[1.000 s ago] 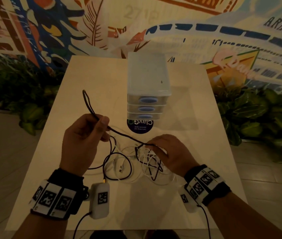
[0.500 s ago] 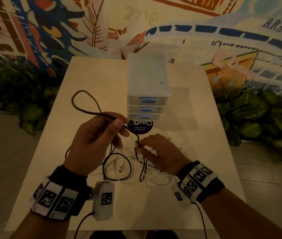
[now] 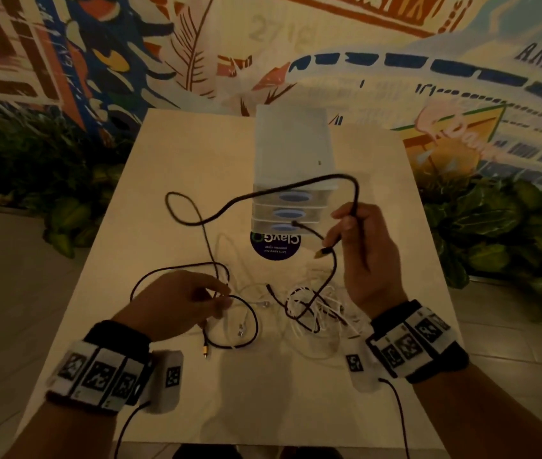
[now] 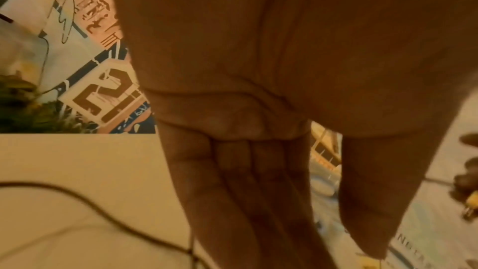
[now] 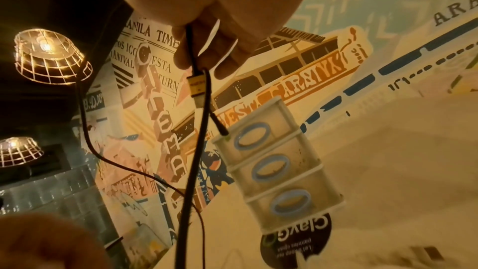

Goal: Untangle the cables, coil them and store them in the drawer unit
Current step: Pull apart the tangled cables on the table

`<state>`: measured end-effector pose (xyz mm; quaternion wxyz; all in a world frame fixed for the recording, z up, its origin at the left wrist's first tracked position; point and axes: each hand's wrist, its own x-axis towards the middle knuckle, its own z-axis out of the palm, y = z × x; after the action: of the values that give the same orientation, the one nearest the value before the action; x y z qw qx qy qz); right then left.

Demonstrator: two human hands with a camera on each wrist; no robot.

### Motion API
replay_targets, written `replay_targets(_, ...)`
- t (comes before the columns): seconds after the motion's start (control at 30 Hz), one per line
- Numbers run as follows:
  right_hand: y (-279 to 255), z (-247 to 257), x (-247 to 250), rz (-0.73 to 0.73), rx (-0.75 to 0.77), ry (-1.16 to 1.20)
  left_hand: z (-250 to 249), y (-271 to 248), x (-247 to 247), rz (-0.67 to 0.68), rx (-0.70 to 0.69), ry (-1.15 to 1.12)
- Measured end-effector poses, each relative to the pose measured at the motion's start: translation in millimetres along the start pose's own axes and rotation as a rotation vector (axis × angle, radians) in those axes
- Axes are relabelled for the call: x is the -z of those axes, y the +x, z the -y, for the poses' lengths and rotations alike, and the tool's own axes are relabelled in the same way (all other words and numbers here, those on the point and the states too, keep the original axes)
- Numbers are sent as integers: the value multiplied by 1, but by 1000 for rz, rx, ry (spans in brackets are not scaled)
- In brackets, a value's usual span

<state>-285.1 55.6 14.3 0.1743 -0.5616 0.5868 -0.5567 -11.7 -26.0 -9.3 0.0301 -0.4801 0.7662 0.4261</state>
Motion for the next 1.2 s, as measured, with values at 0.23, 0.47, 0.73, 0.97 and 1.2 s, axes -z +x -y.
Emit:
replay_targets(0.23,1,-10,5,240,-98,-124,80,28,-44,-127,166,283)
replay_targets(0.47,-17,-16,3,409,-188,-117,88,22,-43,-199,182,458)
replay_targets(0.73,-17,-33,5,245,-147,-134,68,5,-4,-445,-38,202)
replay_targets(0.97,-15,-55,17,146,-170,-414,62,-12,28,-507,-51,156)
replay_targets(1.2,-31,-54,33,162,-125,-453,76,-22,31,-601,-35,32)
